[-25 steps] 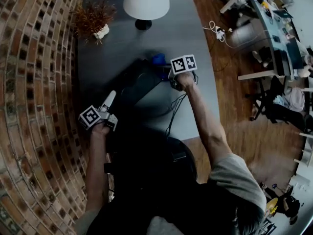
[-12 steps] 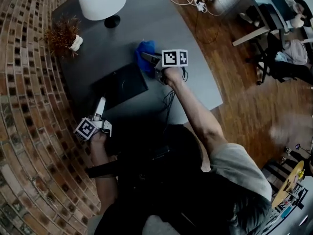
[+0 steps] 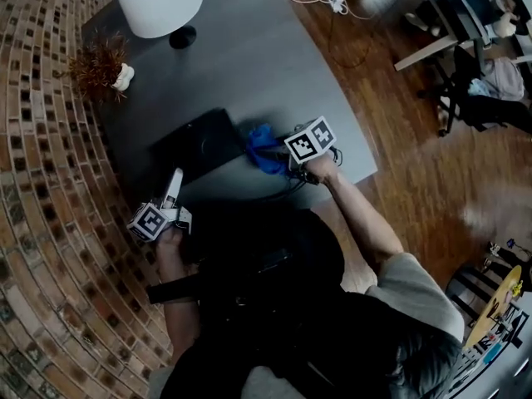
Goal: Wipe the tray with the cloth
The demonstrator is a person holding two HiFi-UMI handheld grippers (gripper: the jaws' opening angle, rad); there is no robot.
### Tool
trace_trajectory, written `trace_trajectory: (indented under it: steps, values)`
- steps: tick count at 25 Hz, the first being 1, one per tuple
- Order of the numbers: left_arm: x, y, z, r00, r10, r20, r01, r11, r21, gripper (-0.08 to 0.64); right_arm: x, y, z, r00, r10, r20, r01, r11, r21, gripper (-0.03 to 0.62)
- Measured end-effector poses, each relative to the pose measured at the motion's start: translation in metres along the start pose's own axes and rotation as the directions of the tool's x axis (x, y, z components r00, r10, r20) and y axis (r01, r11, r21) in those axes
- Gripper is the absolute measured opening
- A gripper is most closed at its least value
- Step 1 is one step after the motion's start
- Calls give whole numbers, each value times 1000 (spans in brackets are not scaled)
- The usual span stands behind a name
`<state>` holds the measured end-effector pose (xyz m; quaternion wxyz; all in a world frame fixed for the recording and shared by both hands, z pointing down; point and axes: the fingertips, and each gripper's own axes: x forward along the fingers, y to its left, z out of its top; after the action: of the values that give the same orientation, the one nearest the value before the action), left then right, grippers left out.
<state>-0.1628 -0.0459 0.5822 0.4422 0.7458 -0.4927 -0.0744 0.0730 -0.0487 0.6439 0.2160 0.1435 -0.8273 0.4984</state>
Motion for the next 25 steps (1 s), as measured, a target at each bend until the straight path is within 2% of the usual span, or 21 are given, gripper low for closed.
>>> trace_trajectory:
  steps: [2, 4, 6, 9, 12, 14, 17, 19, 20, 22, 24, 25]
  values:
    - [0, 1, -1, 1000, 8, 1, -8, 1000, -4, 365, -9, -26, 53, 984, -67, 163, 64, 998, 24, 127]
    - [0, 2, -4, 1000, 10, 5, -10, 1000, -17, 358, -3, -46, 109, 945, -104, 311, 85, 994, 72, 128]
    - [0, 2, -6, 1000, 15, 3, -15, 1000, -4, 350, 21, -62, 142, 924, -123, 363, 90, 990, 105, 129]
    - [0, 0, -9, 1000, 19, 2, -19, 1000, -3, 345, 61, -70, 141, 943, -120, 311, 79, 987, 141, 129]
    - [0, 5, -11, 999, 40, -11, -40, 999, 25, 342, 59, -64, 113, 957, -90, 274, 39, 981, 188, 129]
    - [1, 7, -10, 999, 51, -15, -50, 998, 40, 342, 51, -50, 79, 977, -58, 206, 20, 983, 181, 127]
    - [1, 3, -9, 999, 50, -18, -49, 998, 42, 342, 40, -24, 7, 999, -8, 43, 1, 988, 154, 127]
    - [2, 2, -9, 999, 46, -18, -46, 998, 38, 342, 30, -12, -34, 997, 9, -74, 0, 993, 115, 127]
    - [2, 2, -9, 999, 44, -18, -43, 998, 36, 342, 24, -12, -43, 995, -7, -104, 17, 996, 93, 127]
    - [2, 3, -10, 999, 41, -18, -40, 998, 38, 342, 13, -22, -23, 995, -78, -58, 81, 995, 62, 127]
    - [1, 4, -10, 999, 39, -14, -38, 998, 39, 342, 6, -39, 35, 983, -158, 94, 155, 987, 47, 129]
    - [1, 5, -10, 999, 38, -12, -38, 998, 40, 342, 6, -47, 69, 966, -187, 180, 182, 982, 47, 130]
